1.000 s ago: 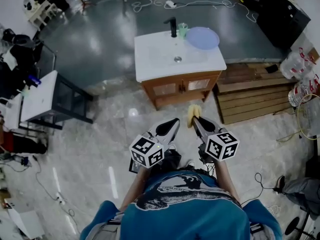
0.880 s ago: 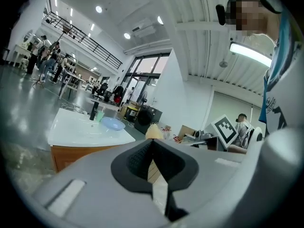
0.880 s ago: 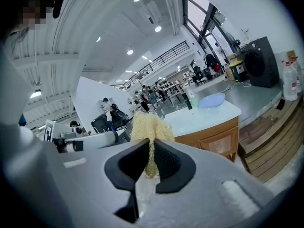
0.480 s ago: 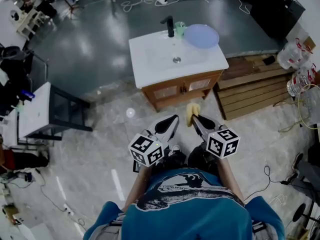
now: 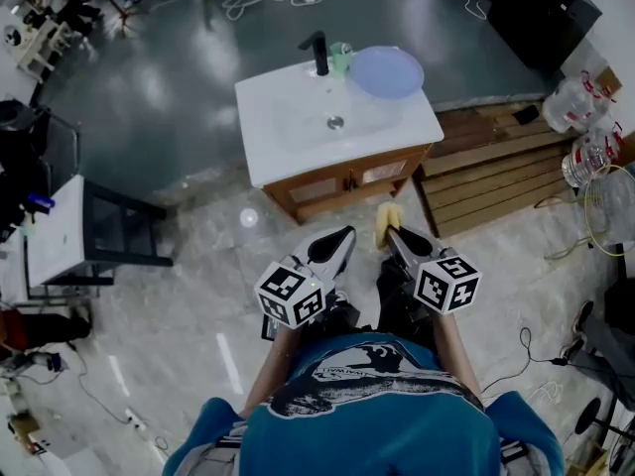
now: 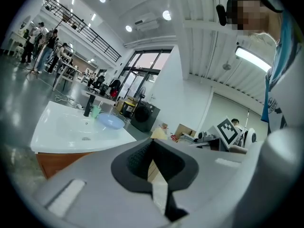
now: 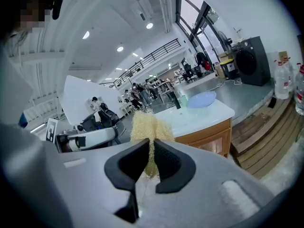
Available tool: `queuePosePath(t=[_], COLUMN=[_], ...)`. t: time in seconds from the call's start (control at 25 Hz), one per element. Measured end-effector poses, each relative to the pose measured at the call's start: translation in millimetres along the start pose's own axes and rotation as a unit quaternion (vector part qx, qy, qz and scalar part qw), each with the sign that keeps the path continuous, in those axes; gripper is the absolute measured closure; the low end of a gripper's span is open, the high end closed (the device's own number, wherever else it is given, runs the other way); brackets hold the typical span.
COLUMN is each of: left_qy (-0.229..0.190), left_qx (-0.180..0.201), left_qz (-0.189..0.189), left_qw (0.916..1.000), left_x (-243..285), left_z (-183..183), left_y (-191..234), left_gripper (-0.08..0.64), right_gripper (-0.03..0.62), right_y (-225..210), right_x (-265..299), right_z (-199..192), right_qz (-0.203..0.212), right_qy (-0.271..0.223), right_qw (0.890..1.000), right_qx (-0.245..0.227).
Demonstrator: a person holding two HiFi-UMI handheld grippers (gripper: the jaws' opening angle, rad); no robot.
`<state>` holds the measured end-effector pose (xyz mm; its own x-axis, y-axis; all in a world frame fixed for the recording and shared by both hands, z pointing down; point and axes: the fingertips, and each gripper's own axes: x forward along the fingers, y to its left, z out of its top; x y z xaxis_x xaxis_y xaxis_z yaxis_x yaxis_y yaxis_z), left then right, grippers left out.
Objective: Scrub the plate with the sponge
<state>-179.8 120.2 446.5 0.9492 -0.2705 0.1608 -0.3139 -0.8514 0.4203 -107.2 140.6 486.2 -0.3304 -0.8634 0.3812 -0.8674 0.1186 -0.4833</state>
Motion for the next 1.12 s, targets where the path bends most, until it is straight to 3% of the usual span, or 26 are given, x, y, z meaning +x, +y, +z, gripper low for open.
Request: queuePosePath(t=[0.24,0.6,0.84,1.12], left_qy=[-0.007,-0.022,-0.027,-0.031], left_qx=[-0.006,-0.014,-0.006,0.001], left_qz=[0.03,0.103,0.158,0.183], left_qw=[0.9995,0.9943,0.9871,0.9826], left_x=[56,149,190,224], left_z=[13,39,48,55], left_y=[18,31,40,40], left_gripper=[0.56,0.559,0.554,0.55], right_gripper=[0.563,0.563,0.563,0.563], right_y=[-57,-137,-179,-215], right_x=[16,36,43,49], right_z=[37,96,118,135], right_qz=[0.02,0.082,0.111,0.121], right_qy=[0.007,0.046,0.067,0.075], right_qw=[1.0,0.995,0.991,0.989], right_qx=[-0.004,-0.026,-0.033,-0.031])
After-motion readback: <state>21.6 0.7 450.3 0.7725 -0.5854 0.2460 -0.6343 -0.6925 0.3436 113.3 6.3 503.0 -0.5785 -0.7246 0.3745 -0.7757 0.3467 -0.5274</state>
